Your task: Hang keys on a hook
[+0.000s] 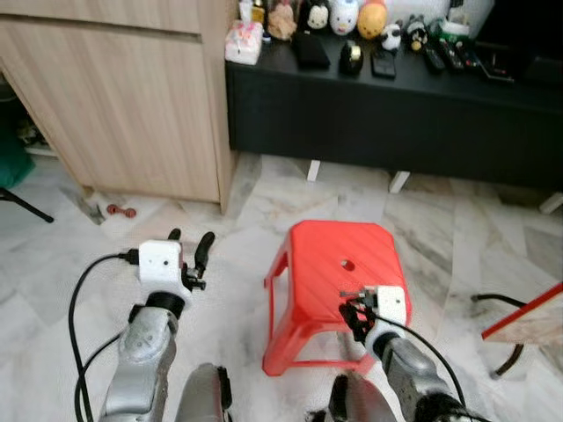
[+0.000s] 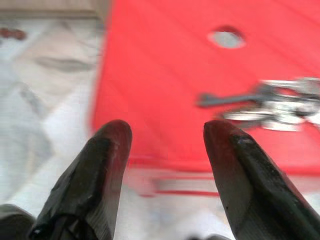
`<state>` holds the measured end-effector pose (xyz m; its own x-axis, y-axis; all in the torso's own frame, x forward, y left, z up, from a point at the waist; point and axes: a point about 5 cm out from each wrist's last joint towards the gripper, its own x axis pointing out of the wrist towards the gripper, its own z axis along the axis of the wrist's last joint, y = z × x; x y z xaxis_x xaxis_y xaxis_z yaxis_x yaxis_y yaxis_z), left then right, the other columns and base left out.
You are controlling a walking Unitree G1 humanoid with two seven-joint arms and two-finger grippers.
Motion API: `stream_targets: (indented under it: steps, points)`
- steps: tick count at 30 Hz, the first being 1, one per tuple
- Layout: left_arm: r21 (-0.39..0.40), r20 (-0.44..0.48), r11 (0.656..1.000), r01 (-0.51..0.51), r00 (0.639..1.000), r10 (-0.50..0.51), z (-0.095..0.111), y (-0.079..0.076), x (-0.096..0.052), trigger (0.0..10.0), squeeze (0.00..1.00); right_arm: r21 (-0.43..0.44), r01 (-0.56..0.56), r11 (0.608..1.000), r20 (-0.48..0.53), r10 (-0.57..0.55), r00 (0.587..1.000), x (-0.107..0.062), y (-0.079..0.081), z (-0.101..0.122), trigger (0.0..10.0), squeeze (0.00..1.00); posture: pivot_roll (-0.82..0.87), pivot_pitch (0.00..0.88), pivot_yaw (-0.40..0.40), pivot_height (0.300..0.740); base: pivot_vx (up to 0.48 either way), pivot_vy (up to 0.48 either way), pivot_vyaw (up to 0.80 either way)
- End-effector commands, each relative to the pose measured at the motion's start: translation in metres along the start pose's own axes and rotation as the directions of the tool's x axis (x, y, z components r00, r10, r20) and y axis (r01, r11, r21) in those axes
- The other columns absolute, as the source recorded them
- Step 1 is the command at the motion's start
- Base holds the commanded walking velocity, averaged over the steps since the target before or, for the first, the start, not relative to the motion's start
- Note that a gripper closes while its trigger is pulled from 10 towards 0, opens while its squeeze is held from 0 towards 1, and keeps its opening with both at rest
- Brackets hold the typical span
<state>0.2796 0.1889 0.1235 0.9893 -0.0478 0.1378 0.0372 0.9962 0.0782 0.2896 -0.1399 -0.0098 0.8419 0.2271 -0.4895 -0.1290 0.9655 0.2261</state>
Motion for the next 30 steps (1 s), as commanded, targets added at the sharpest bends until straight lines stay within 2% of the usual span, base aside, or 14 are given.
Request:
stream_targets:
  steps: [1, 11, 15, 22, 26, 30]
  points:
    - [-0.003, -0.009, 1.000, 0.022, 1.000, -0.022, -0.003, -0.006, -0.002, 10.0, 0.00, 0.007, 0.026, 1.000, -0.012, -0.026, 1.000, -0.003, -0.007, -0.004, 10.0, 0.00, 0.21, 0.140, -0.086, 0.635, 0.000, 0.000, 0.00]
    - [0.006, 0.000, 0.999, 0.053, 0.999, -0.053, -0.001, -0.010, -0.003, 10.0, 0.00, 0.041, 0.098, 0.994, 0.001, -0.098, 0.995, -0.005, -0.015, -0.006, 10.0, 0.00, 0.22, 0.155, -0.087, 0.635, 0.000, 0.000, 0.00]
    - [0.006, 0.002, 0.998, 0.055, 0.998, -0.055, -0.001, -0.010, -0.003, 10.0, 0.00, 0.094, 0.163, 0.982, -0.002, -0.163, 0.987, -0.008, -0.024, -0.007, 10.0, 0.00, 0.22, 0.158, -0.086, 0.635, 0.000, 0.000, 0.00]
    - [0.002, -0.001, 0.998, 0.060, 0.998, -0.060, -0.001, -0.012, -0.002, 10.0, 0.00, 0.081, 0.162, 0.983, -0.017, -0.161, 0.987, -0.009, -0.026, -0.009, 10.0, 0.00, 0.22, 0.163, -0.091, 0.635, 0.000, 0.000, -0.69]
    - [-0.032, 0.007, 0.999, 0.044, 0.999, -0.043, 0.001, -0.013, -0.001, 10.0, 0.00, 0.084, 0.168, 0.982, -0.016, -0.167, 0.986, -0.010, -0.027, -0.009, 10.0, 0.00, 0.22, 0.164, -0.094, 0.635, 0.000, 0.000, -0.77]
    - [-0.022, 0.014, 0.999, 0.047, 0.999, -0.046, 0.002, -0.013, 0.000, 10.0, 0.00, 0.089, 0.167, 0.982, -0.001, -0.168, 0.986, -0.009, -0.026, -0.007, 10.0, 0.00, 0.22, 0.164, -0.094, 0.635, 0.000, 0.000, 0.00]
